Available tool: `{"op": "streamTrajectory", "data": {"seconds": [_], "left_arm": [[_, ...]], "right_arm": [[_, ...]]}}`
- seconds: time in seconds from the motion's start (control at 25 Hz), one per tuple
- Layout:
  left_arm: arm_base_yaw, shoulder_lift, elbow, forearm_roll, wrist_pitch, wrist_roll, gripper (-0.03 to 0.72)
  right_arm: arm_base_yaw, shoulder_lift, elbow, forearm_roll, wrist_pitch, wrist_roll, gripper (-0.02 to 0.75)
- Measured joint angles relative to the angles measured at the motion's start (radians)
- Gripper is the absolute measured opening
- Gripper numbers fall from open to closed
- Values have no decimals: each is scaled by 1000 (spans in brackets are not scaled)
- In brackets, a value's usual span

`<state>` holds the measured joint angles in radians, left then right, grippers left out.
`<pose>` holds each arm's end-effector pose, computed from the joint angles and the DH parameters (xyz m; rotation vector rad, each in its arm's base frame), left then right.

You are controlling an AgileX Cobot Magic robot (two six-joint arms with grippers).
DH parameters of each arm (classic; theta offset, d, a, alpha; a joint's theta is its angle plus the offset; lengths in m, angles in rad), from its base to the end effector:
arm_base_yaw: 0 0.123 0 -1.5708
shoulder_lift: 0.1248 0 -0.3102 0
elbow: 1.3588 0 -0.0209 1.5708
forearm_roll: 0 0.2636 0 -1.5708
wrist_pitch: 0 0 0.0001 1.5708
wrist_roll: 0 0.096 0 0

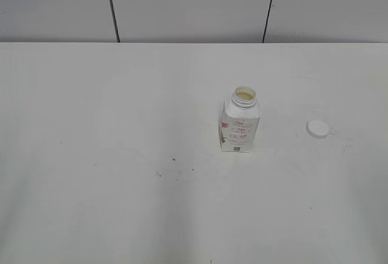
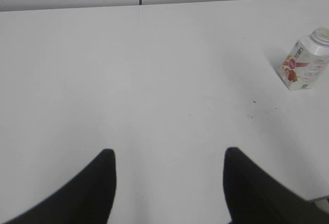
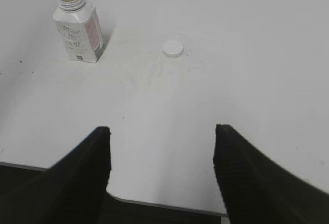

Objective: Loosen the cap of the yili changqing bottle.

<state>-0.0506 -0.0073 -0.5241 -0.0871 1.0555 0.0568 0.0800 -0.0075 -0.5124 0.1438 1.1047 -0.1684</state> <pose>-0.0190 -0.0063 0.2888 0.1130 2.0029 -0.0995 -0.0206 0.0107 0.2817 -0.2675 2.0445 0.1180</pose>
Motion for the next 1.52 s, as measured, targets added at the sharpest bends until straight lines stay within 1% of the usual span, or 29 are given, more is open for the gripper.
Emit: {"op": "streamTrajectory", "data": {"seconds": [0.88, 1.12, 1.44, 1.52], "left_arm": [[0, 0, 0, 1, 0, 0, 419], [0, 0, 0, 1, 0, 0, 419], [0, 0, 0, 1, 0, 0, 419], [9, 0, 0, 1, 0, 0, 419]], "right_arm": [[0, 0, 0, -2, 0, 4, 500], [-50, 0, 0, -2, 0, 4, 500], [-54, 0, 0, -2, 0, 5, 500], [-54, 0, 0, -2, 0, 5, 500]]}}
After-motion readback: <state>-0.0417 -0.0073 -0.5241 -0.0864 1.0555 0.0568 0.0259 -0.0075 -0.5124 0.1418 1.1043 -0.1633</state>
